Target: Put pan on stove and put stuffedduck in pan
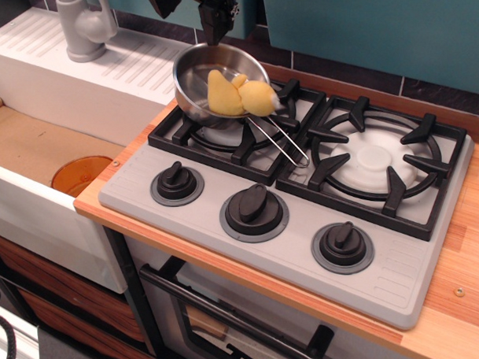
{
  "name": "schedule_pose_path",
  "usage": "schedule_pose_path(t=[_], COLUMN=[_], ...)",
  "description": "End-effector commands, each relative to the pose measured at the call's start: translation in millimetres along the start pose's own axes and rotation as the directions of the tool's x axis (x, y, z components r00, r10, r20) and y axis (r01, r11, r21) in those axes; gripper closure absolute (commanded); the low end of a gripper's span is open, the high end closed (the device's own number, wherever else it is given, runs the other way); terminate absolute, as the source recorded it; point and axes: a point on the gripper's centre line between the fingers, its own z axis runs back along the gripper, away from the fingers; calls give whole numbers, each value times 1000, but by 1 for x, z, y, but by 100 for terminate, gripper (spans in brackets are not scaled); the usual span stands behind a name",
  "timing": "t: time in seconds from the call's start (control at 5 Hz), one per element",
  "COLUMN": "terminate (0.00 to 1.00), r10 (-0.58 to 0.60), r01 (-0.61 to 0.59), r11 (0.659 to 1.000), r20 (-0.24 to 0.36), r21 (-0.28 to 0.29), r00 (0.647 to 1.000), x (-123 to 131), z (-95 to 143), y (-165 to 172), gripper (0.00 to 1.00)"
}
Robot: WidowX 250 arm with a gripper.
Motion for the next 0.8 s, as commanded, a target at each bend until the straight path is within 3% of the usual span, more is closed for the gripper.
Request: schedule_pose_path(t=[0.0, 0.4, 0.6], terminate=[0, 0, 100], r10=[10, 40, 39], r01=[-10, -40, -39], r11=[1000, 999, 999], r20=[32, -4, -3], r21=[10, 21, 17], r00=[999, 999, 999], x=[15, 15, 15], z=[26, 40, 41], y=[-2, -13, -15], gripper=[0, 0, 0])
